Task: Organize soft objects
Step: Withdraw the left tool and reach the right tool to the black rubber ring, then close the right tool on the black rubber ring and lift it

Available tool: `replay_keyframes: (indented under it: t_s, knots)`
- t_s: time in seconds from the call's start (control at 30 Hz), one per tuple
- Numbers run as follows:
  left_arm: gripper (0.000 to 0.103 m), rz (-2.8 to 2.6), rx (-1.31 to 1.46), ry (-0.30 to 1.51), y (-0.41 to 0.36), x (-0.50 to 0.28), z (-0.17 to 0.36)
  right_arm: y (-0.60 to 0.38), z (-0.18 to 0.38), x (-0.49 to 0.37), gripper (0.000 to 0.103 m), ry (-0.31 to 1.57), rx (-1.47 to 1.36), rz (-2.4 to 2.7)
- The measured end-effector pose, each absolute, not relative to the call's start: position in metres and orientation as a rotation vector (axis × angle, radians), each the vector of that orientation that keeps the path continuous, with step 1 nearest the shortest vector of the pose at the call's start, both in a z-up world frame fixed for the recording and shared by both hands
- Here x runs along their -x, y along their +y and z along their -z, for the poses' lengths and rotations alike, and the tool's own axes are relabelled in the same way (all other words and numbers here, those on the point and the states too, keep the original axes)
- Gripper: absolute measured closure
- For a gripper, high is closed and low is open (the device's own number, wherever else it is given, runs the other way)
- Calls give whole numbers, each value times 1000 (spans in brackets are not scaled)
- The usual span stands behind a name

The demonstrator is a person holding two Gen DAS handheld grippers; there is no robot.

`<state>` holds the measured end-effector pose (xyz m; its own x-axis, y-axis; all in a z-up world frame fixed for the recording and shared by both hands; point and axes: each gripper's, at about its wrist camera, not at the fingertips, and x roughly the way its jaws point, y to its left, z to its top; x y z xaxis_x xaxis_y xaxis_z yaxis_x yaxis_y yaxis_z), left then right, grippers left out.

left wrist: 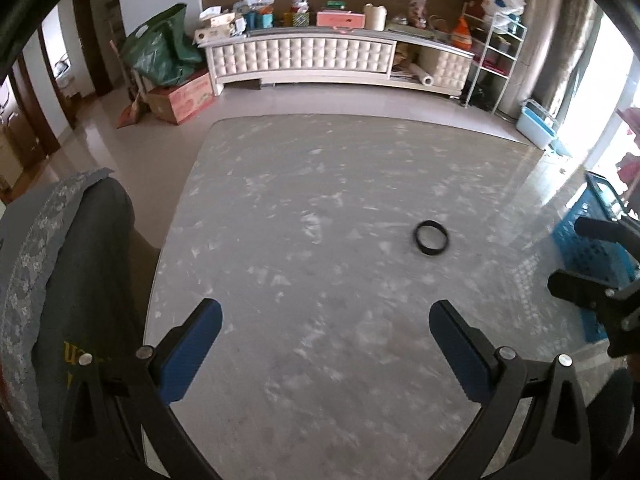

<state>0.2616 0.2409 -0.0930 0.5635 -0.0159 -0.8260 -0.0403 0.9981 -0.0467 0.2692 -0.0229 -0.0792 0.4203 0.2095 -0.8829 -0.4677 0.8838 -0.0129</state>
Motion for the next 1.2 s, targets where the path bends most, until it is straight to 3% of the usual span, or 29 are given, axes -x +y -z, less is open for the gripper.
replay_keyframes:
  t_s: [0.4,0.5,0.6,0.67,0.73,0.97,1.17,1.2]
  knots:
    - [0,-48,84,995,260,-308,144,3,132,-315,0,1103,262,-407]
    - [0,-50,73,995,260,-315,155,11,145,-323,9,1122,277,-420]
    - [0,-35,89,993,260,-321,163,16,158,-330,12,1139,296,-416]
    - [0,-28,97,991,260,-325,167,17,165,-332,18,1151,297,-413]
    - [0,-41,82,992,258,-329,172,18,170,-334,35,1153,301,-412]
    - [0,-62,42,997,257,-338,180,26,173,-336,45,1121,333,-427]
    - [0,-63,57,1000,260,-338,180,33,173,-336,75,1103,354,-464]
    - [0,-63,61,999,260,-337,180,34,173,-334,87,1100,356,-477]
